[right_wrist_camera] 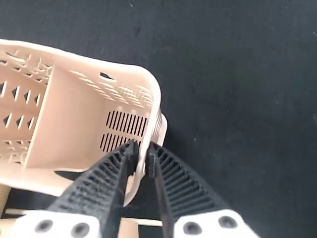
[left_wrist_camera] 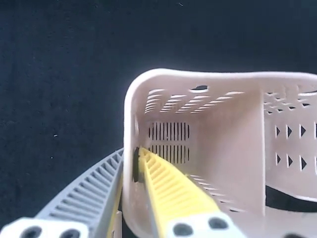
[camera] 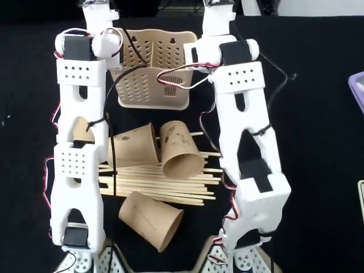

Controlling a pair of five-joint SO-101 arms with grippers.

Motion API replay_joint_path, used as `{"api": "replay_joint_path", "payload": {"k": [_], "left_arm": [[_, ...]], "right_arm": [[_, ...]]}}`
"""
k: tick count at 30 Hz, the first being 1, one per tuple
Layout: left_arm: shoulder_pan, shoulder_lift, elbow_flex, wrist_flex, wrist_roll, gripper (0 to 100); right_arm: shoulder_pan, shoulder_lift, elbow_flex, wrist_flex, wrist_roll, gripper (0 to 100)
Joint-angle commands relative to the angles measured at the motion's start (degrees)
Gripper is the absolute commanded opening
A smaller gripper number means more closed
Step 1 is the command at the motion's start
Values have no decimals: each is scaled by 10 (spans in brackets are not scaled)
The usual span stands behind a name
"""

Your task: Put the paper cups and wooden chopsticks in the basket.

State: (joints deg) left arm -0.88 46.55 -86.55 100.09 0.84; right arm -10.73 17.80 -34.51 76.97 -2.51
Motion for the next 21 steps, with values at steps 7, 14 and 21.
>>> {"api": "replay_joint_path", "payload": {"k": [7, 14, 21], "left_arm": [[-6, -26, 5, 7, 4, 33], [-8, -26, 4, 8, 4, 33], [-8, -47, 8, 9, 4, 70]], "right_arm": [[-2, -51, 39, 14, 3, 11], [-2, -51, 53, 7, 3, 11], [-2, -52, 51, 7, 3, 14]]}}
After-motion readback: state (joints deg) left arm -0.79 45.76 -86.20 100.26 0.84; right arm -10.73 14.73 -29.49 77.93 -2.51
